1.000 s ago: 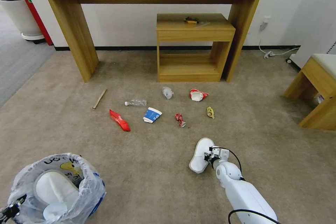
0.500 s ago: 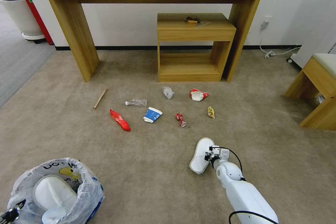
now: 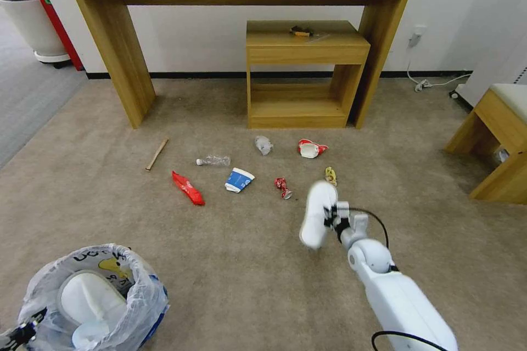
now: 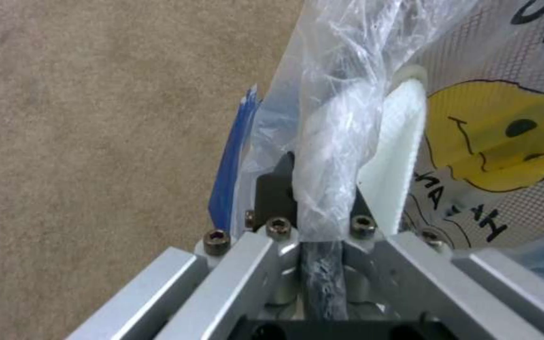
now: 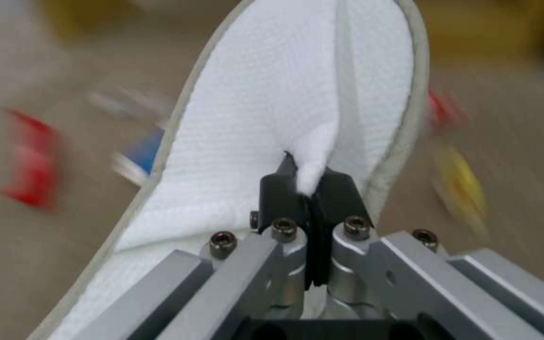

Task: Pick up the trash bin and place the garbage on the floor into it.

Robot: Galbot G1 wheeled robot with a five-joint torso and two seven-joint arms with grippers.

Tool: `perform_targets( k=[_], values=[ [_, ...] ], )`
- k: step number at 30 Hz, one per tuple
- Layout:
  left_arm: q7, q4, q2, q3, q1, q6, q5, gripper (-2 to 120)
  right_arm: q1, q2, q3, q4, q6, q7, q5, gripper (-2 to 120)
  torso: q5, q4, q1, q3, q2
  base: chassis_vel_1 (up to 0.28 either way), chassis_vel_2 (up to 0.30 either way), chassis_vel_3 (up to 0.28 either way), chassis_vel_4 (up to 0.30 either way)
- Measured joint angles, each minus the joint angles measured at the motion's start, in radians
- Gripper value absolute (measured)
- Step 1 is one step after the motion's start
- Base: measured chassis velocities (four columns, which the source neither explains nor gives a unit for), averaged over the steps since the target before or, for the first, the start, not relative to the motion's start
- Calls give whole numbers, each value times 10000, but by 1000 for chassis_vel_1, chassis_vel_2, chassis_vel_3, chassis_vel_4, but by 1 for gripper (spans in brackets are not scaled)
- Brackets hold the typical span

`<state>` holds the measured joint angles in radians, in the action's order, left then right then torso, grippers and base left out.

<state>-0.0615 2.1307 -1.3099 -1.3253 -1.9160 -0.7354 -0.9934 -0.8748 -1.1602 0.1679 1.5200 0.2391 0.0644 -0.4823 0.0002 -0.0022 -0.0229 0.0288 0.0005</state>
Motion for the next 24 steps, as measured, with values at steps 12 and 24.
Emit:
perform_targets(
  k=[12, 24],
  values=[
    [-193, 7, 1, 87, 244, 1, 14, 0, 2462, -372, -2451, 1410, 277, 1165, -1055, 0, 7, 7, -1, 0, -1, 0, 0, 0, 0],
    [-578, 311, 29, 619, 485, 1, 248, 0, 6591, -2901, -8202, 675, -151, 1818, -988, 0, -4, 4, 0, 0, -1, 0, 0, 0, 0]
  ],
)
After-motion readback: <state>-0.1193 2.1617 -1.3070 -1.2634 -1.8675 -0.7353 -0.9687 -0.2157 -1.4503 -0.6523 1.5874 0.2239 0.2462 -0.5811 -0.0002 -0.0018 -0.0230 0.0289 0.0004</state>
